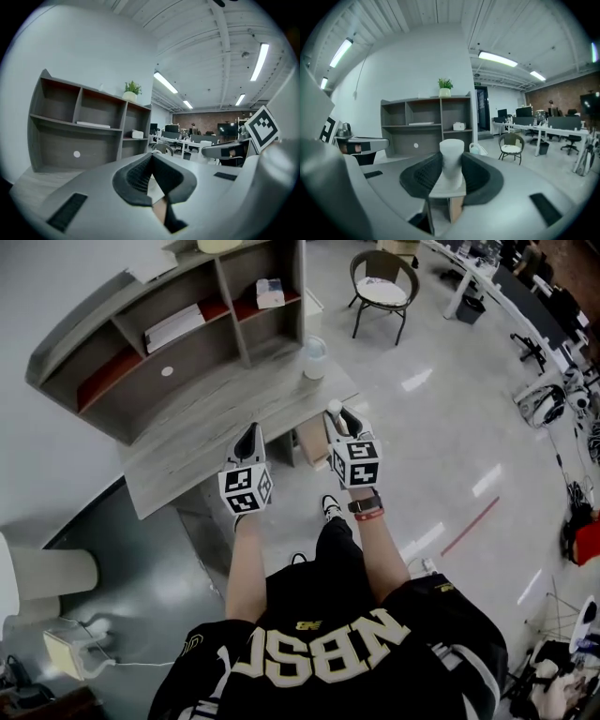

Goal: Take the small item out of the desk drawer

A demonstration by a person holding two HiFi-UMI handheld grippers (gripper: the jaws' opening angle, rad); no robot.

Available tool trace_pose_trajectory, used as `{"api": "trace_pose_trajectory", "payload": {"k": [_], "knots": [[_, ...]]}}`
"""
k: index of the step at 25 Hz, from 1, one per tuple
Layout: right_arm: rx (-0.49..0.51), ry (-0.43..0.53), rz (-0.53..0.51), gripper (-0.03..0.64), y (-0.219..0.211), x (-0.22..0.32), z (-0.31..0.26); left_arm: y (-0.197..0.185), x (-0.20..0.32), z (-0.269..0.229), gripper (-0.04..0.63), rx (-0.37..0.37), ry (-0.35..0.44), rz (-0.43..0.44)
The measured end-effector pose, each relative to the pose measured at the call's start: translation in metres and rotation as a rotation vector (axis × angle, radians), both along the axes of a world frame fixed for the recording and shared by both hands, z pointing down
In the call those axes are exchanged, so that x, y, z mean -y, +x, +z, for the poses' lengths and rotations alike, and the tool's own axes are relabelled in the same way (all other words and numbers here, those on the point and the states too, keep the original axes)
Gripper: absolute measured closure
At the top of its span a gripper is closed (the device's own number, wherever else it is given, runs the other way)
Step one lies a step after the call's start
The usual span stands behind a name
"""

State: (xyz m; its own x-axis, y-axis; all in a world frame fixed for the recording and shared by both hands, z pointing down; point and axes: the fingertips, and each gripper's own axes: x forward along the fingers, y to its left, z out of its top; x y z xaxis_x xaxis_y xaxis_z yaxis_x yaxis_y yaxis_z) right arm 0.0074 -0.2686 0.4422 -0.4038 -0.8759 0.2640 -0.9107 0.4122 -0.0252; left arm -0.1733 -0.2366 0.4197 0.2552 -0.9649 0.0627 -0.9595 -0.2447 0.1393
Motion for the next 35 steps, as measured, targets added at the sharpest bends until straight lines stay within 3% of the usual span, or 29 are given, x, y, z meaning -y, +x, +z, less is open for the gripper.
{"api": "trace_pose_trajectory", "payload": {"k": [5, 12, 27, 35], "knots": [[0.03, 0.088, 0.003, 0.491, -0.006, -0.011, -0.043, -0.008, -0.009, -0.039, 0.581, 0.001, 0.076, -0.022], [0.036, 0.146, 0.005, 0.489, -0.004, -0.03, -0.071, -0.004, -0.026, -0.063, 0.581, 0.011, 0.102, -0.031], [0.028, 0.169, -0.022, 0.489, -0.004, -0.038, -0.076, 0.003, -0.032, -0.068, 0.581, -0.015, 0.138, -0.026], [0.002, 0.123, -0.053, 0.489, -0.003, -0.006, -0.043, 0.008, -0.001, -0.05, 0.581, -0.021, 0.114, -0.03]]}}
